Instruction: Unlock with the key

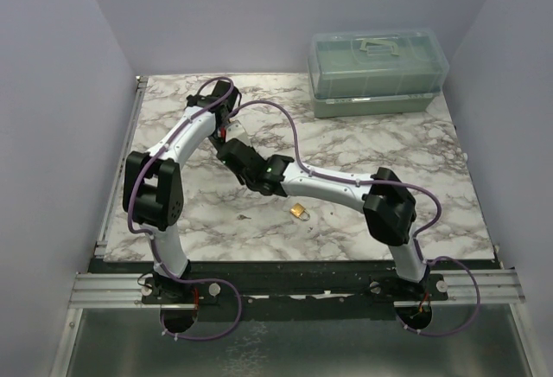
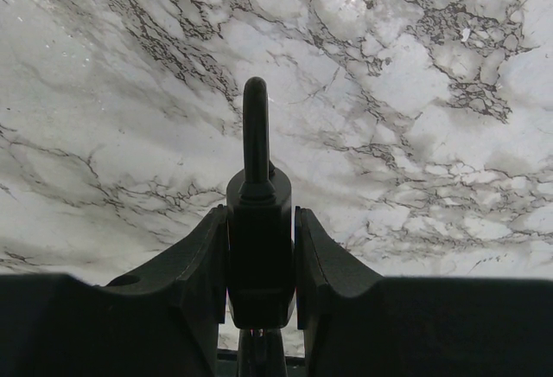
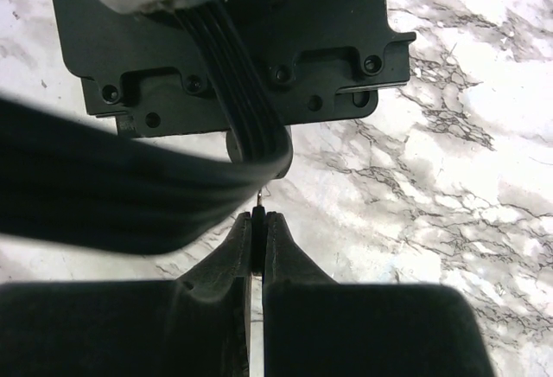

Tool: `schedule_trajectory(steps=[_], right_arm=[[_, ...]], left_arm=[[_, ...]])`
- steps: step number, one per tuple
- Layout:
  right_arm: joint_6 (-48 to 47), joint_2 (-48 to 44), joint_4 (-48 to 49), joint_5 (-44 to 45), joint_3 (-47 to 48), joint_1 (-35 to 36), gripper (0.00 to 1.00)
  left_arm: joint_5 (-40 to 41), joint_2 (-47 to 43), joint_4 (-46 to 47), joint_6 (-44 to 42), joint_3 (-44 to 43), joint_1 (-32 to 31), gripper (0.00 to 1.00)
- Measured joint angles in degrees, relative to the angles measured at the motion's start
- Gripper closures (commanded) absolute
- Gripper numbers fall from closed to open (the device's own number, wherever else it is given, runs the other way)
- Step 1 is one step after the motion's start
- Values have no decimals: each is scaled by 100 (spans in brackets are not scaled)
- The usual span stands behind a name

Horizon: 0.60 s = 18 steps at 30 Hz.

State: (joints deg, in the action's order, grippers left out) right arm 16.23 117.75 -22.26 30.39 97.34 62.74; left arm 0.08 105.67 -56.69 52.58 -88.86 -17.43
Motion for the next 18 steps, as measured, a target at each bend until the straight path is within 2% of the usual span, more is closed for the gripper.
schedule_trajectory(steps=[4, 18], right_arm=[[-57, -11, 175, 179, -72, 24, 100], [-667, -415, 1965, 461, -1340, 13, 100]], left_arm=[[0, -57, 122, 7, 31, -4, 100], [-96, -63, 483, -52, 83, -48, 100]])
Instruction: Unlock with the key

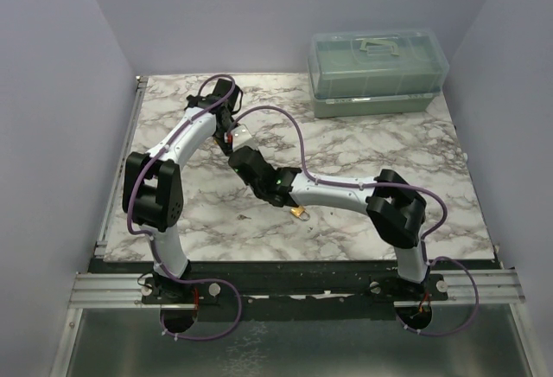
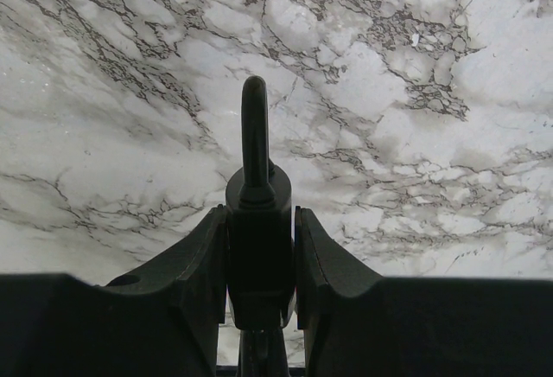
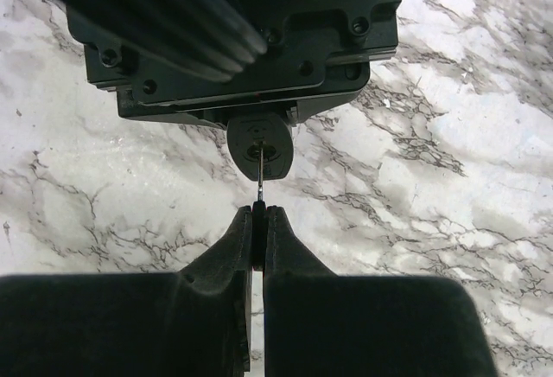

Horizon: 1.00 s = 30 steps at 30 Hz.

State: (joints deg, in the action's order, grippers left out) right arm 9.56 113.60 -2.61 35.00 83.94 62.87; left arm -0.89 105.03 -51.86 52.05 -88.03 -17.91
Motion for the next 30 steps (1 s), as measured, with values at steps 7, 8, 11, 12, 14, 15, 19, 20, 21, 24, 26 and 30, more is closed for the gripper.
schedule_trajectory(steps=[7, 8, 11, 12, 14, 15, 19, 20, 21, 24, 26, 30], right_arm=[[-107, 46, 4, 188, 125, 2, 100], [-109, 72, -11, 236, 177, 2, 100], [-111, 87, 37, 376, 219, 2, 100], [-111, 87, 76, 420, 221, 11, 100], [-111, 87, 164, 501, 223, 26, 100], [-111, 87, 203, 553, 223, 35, 100], [-179, 111, 317, 706, 223, 46, 100], [-212, 127, 343, 737, 223, 46, 100], [-223, 144, 365, 763, 221, 50, 100], [-282, 155, 509, 828, 140, 63, 100], [-321, 155, 695, 879, 42, 79, 100], [-420, 136, 999, 929, -72, 131, 100]], left_arm=[[-33, -50, 136, -2, 9, 0, 100], [-26, -92, 190, -2, 33, 2, 100], [-4, -289, 393, -4, 166, 7, 100], [13, -354, 448, -2, 205, 7, 100], [46, -466, 557, -2, 271, 11, 100], [44, -492, 595, 0, 280, 11, 100], [39, -570, 745, 52, 374, 11, 100], [39, -581, 789, 70, 400, 11, 100], [44, -597, 831, 87, 433, 7, 100], [118, -658, 918, 140, 522, -24, 100], [223, -715, 955, 197, 570, -59, 100], [713, -922, 951, 417, 680, -195, 100]])
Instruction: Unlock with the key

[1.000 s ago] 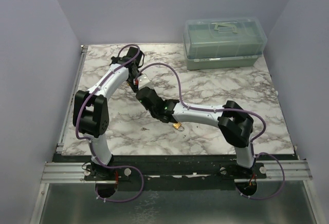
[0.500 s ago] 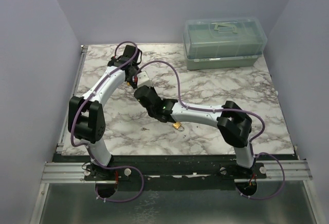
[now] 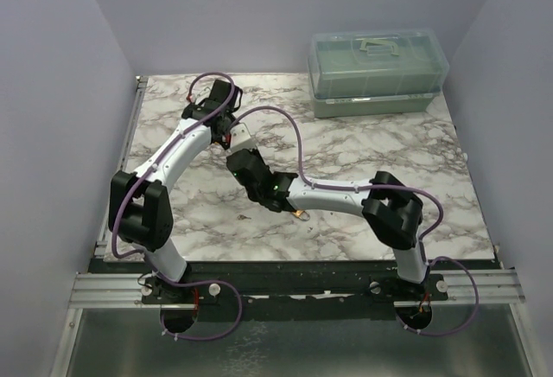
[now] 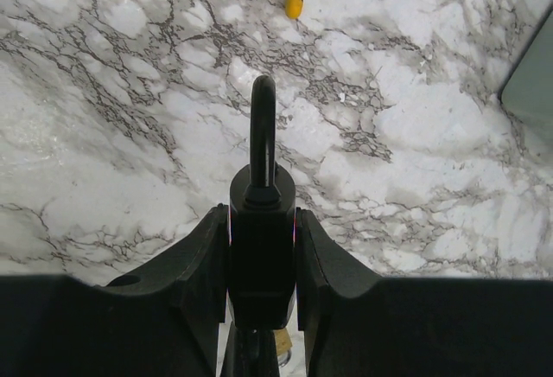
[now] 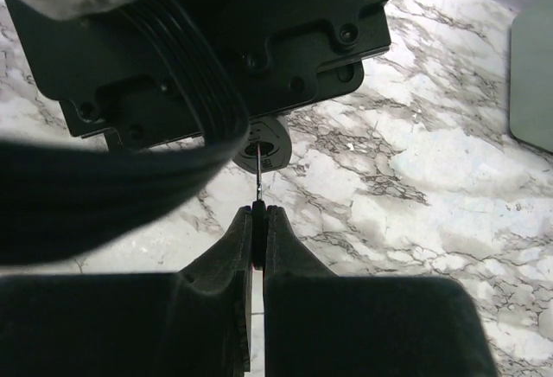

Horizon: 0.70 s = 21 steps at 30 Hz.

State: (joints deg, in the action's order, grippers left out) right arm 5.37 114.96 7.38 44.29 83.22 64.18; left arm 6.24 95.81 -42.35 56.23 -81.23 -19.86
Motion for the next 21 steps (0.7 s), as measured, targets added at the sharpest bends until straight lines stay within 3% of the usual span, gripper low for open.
schedule_trajectory(steps=[11, 21], right_arm=[[13, -839, 509, -9, -1174, 31, 100], [317, -1655, 822, -271, -2361, 11, 100]], left_arm=[[890, -107, -299, 688, -66, -855, 100], [909, 61, -387, 931, -68, -1386, 100]])
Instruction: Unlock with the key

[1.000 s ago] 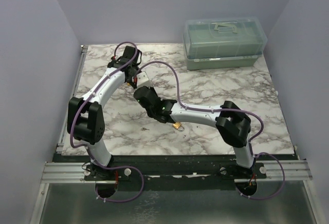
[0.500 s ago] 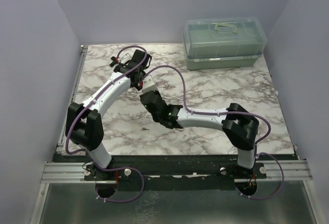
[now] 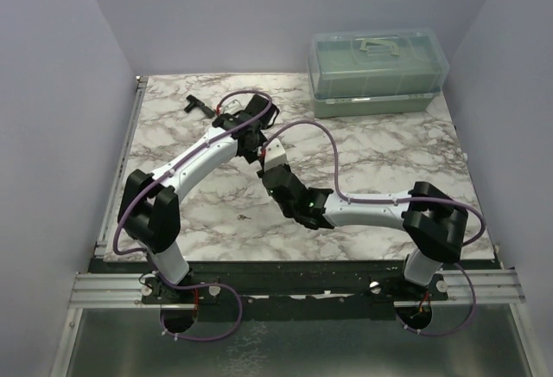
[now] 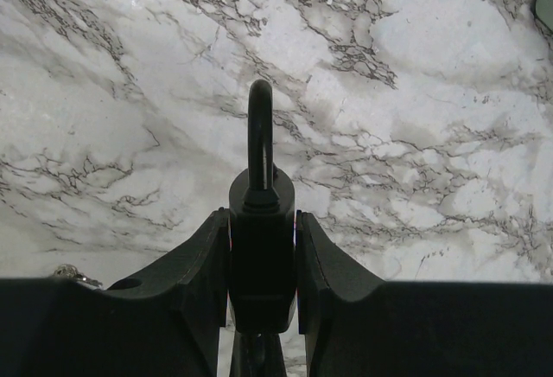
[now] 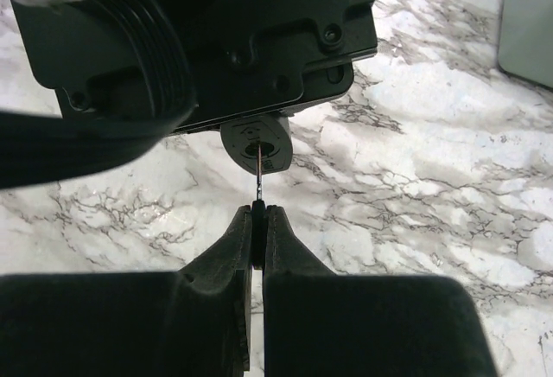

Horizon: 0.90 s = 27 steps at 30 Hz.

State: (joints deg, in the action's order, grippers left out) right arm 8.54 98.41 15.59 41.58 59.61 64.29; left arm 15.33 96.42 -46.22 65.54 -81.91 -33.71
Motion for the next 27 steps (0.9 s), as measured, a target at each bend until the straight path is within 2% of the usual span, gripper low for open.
schedule_trajectory(steps=[14, 27], right_arm=[[1209, -236, -214, -560, -713, -28, 100], [2090, 151, -219, -804, -1054, -33, 100]], left_arm=[[-133, 210, 238, 236, 651, -302, 100], [-264, 940, 310, 260, 828, -581, 100]])
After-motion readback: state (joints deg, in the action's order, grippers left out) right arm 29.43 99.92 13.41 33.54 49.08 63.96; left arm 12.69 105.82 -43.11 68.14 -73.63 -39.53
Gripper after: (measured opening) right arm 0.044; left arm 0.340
